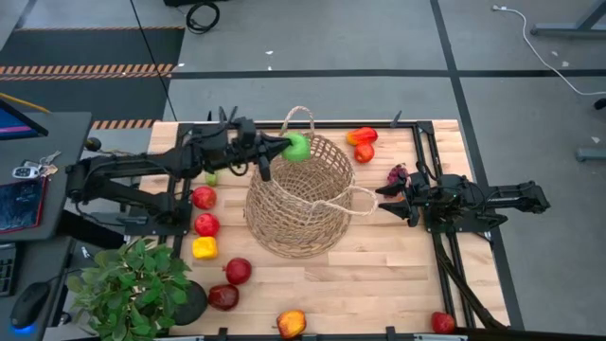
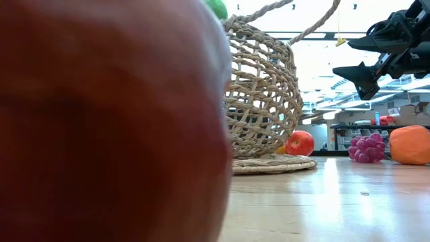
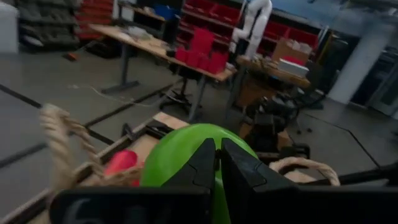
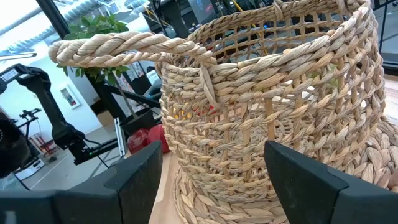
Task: Build produce basket
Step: Put the green apple into the basket, then put the red apple into the basket, then put the cucumber into the basket
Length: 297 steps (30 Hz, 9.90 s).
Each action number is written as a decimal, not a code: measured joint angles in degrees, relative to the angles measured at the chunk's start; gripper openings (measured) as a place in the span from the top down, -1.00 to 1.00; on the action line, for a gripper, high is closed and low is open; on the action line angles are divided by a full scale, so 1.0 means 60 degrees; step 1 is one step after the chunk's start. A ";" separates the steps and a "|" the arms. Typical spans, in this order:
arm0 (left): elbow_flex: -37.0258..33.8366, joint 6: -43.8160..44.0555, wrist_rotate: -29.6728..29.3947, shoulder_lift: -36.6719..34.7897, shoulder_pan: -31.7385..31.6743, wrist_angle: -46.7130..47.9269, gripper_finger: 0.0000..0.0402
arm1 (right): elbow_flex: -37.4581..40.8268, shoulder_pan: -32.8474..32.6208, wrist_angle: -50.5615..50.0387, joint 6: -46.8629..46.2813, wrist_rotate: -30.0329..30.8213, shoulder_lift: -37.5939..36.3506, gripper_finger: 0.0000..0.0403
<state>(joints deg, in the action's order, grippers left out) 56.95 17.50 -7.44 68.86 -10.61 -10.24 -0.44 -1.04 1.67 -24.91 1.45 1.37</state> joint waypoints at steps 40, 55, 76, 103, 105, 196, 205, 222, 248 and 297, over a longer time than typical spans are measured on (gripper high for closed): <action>0.4699 -0.2757 0.0493 0.5711 0.0186 0.5343 0.86 | -0.0002 -0.0002 0.0004 0.0002 -0.0003 0.0004 -0.41; 0.4699 -0.2138 0.0276 0.6775 0.0203 0.6762 0.83 | -0.0002 -0.0003 0.0069 0.0000 -0.0003 0.0011 -0.41; 0.4691 -0.3303 -0.0165 0.6034 0.0306 0.6426 0.05 | -0.0001 0.0000 0.0069 0.0000 -0.0001 0.0011 -0.41; -0.0038 -0.2642 -0.1706 -0.0867 0.0729 0.3379 0.42 | 0.0000 -0.0002 0.0306 0.0000 0.0004 0.0043 -0.41; -0.0561 -0.2223 -0.2507 -0.1426 0.0775 0.3356 0.42 | -0.0002 -0.0004 0.0315 0.0000 -0.0007 0.0068 -0.41; -0.2372 0.4574 -0.1220 0.1358 0.0393 1.3321 -0.74 | -0.0002 -0.0002 0.0495 0.0000 -0.0004 0.0226 -0.41; -0.2092 0.4065 -0.1161 0.1358 0.0631 1.2339 -0.65 | -0.0002 0.0000 0.0495 0.0000 -0.0004 0.0226 -0.41; -0.1174 0.4044 -0.1912 0.1355 0.1002 1.3559 -0.47 | -0.0002 0.0000 0.0495 0.0000 -0.0004 0.0226 -0.41; -0.2503 0.5223 -0.1975 -0.1421 0.0419 1.2411 -0.51 | -0.0002 0.0000 0.0495 0.0000 -0.0004 0.0222 -0.41; -0.2345 0.4211 -0.3062 -0.0806 0.0385 1.1970 -0.43 | -0.0002 -0.0002 0.0493 0.0000 -0.0004 0.0226 -0.41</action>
<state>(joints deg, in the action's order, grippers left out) 42.88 42.76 -25.81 64.03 -8.30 61.57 -0.45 -1.05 4.63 -24.91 1.43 2.72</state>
